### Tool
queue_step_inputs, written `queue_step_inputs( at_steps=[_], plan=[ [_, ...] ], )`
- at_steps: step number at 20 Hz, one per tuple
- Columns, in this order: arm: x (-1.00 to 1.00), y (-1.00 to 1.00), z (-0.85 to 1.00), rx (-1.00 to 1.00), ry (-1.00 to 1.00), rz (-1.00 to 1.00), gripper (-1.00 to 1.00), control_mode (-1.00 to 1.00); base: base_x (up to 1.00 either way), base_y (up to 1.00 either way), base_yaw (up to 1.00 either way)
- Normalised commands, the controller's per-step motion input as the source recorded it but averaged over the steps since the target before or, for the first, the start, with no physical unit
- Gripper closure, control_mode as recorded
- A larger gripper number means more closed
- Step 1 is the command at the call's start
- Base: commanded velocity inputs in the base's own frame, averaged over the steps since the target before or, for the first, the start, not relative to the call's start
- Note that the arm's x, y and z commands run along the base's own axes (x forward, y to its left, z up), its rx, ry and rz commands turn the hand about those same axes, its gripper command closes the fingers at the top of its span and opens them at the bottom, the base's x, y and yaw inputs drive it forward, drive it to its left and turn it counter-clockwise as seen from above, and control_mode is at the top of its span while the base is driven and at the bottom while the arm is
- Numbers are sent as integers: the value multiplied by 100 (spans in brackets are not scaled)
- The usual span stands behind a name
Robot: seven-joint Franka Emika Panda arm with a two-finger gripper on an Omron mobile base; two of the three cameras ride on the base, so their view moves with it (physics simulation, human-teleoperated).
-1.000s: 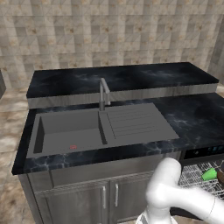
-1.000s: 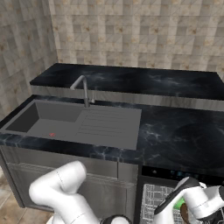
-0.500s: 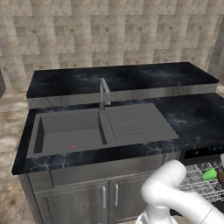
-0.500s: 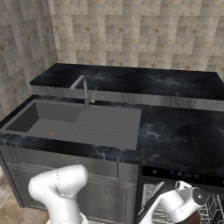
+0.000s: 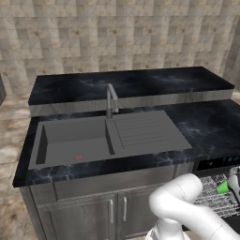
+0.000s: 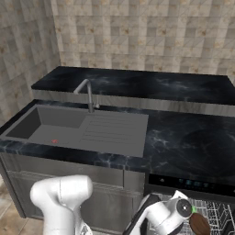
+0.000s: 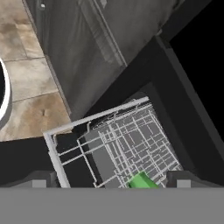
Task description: Pick up the cup and bowl from the counter, place them in the dishwasher, and close the dishwasher door.
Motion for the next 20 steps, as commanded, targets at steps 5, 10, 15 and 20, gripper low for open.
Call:
queue_step_inputs(
  at_steps=[5,10,15,20],
  plan=[
    [-24,7,0,0,-1,-18,-100,-100,0,0,0],
    [-34,0,0,6,-4,-30,-100,-100,0,0,0],
    [-20,0,16,20,-7,-37,-100,-100,0,0,0],
    [-15,0,35,28,-4,-40,-100,-100,0,0,0]
  ],
)
